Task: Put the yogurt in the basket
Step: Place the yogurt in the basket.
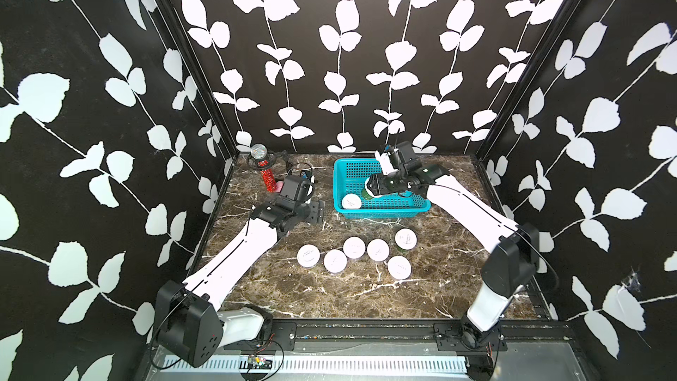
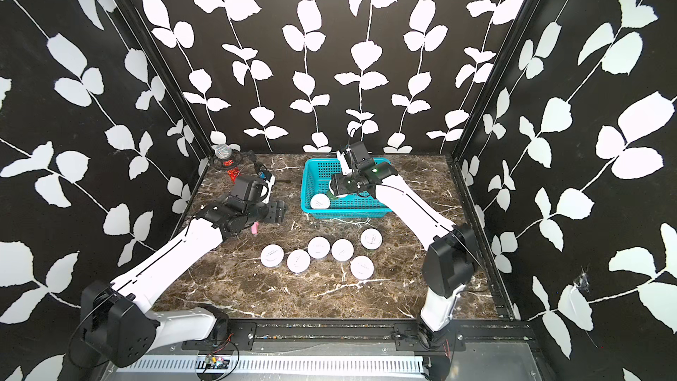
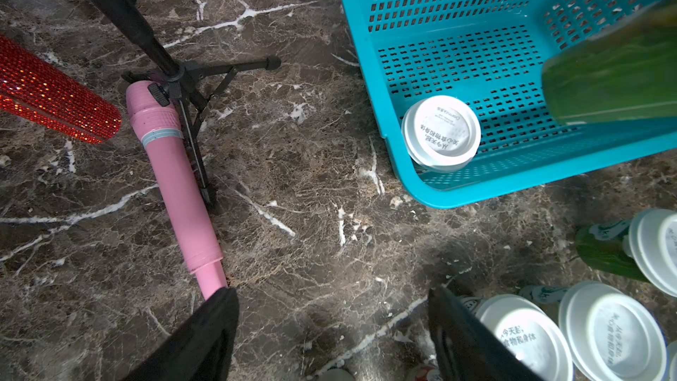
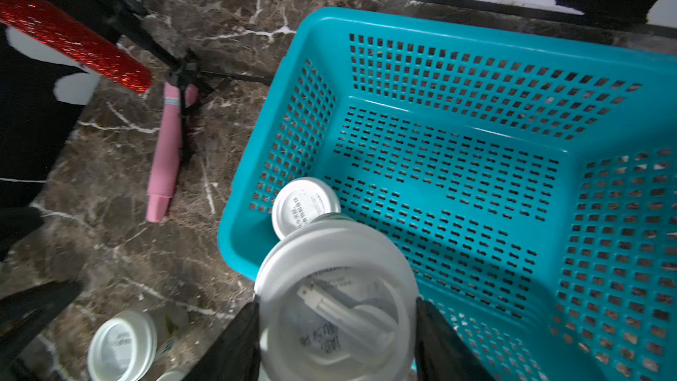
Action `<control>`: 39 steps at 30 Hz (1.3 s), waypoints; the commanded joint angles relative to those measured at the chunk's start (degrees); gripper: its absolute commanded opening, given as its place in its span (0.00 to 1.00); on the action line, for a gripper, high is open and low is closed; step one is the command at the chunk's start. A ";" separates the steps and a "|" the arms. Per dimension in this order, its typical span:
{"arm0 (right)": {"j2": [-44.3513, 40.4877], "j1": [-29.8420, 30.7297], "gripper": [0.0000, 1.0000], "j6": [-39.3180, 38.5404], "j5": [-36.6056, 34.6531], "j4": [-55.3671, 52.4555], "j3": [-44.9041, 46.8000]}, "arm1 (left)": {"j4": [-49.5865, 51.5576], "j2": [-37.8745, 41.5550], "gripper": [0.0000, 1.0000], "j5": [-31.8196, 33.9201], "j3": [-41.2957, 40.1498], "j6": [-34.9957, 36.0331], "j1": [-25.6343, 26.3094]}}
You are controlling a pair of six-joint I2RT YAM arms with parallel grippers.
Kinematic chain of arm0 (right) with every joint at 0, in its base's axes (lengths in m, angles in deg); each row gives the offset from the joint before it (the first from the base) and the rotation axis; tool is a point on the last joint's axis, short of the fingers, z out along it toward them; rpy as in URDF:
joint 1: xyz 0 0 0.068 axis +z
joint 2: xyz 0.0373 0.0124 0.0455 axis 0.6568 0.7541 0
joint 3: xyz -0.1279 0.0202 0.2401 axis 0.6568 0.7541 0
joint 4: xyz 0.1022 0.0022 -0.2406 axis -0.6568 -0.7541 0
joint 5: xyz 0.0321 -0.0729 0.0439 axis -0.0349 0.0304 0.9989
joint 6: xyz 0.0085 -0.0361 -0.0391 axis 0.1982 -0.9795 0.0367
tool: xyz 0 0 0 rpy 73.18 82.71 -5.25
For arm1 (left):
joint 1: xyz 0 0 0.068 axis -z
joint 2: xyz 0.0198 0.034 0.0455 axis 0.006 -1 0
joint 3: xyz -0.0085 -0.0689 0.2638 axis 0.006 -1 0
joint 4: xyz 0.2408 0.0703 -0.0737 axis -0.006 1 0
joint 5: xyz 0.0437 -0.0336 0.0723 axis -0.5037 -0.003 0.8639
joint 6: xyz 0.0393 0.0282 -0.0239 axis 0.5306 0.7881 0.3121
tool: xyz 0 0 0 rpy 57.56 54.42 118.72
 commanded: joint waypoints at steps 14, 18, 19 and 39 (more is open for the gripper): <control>12.25 0.74 0.57 -4.99 -9.98 -8.71 -12.28 | 0.94 1.44 0.82 0.70 1.04 0.83 -0.44; 14.63 1.45 0.58 -5.49 -10.87 -9.96 -14.12 | 0.69 1.34 0.82 0.66 0.95 0.82 -0.44; 15.20 1.70 0.58 -5.67 -11.18 -10.16 -14.45 | 0.76 1.27 0.82 0.66 0.95 0.82 -0.42; 20.18 3.71 0.59 -5.78 -14.07 -12.19 -15.42 | 0.76 1.68 0.82 0.67 0.82 0.83 -0.44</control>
